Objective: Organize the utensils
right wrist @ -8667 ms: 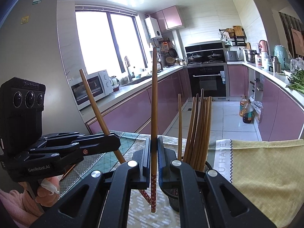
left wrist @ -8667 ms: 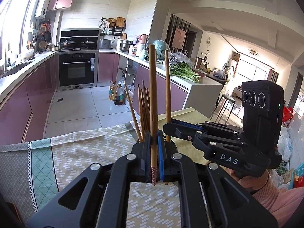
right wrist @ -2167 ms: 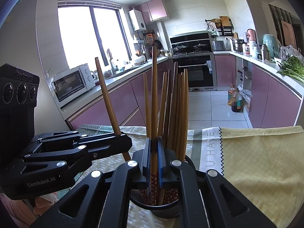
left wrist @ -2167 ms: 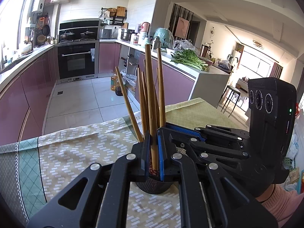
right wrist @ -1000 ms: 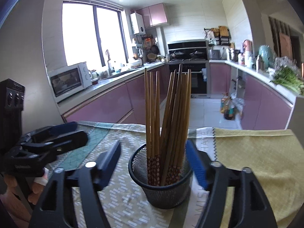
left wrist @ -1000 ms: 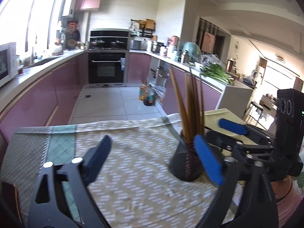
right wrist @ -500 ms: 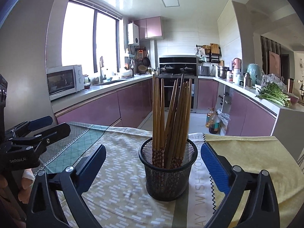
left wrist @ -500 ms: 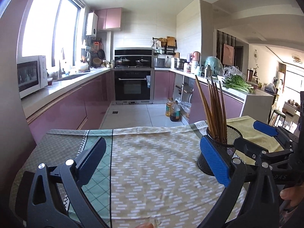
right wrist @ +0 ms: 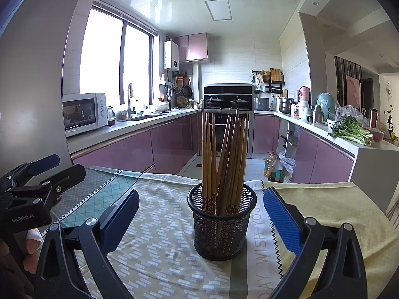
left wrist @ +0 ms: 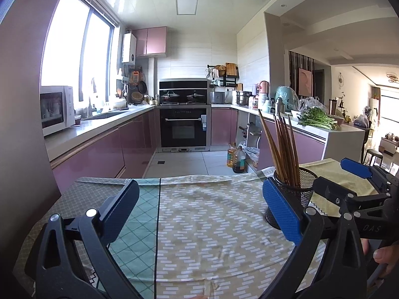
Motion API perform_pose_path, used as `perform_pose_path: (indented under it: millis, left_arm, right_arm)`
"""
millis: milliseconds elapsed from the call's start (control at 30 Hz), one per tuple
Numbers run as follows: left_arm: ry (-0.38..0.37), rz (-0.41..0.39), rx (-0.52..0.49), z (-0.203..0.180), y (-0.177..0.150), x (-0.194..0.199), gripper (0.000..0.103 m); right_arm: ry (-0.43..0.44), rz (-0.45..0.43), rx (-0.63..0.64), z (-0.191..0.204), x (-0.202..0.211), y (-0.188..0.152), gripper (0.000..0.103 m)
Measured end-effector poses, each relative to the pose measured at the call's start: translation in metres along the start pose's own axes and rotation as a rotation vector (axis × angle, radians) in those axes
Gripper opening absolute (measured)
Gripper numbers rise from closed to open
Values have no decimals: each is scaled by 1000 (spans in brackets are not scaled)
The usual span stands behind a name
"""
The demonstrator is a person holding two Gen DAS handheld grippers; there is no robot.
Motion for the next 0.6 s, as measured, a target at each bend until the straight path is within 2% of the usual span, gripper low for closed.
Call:
perform_pose_path:
  millis: [600]
  left_arm:
    - [41,-59,-1,0,1,18,97]
  right_arm:
    - [4,-27,10,6,7,1,96]
Point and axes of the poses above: each gripper's, at about its wrist camera, not at the fingertips, and x roughly against the way its jaws point, z to its left, y to its top, the point moved 5 cm from there along -x, roughly the way its jaws point, and after that the axes turned 4 degrees about z, right-handed, at the moved point
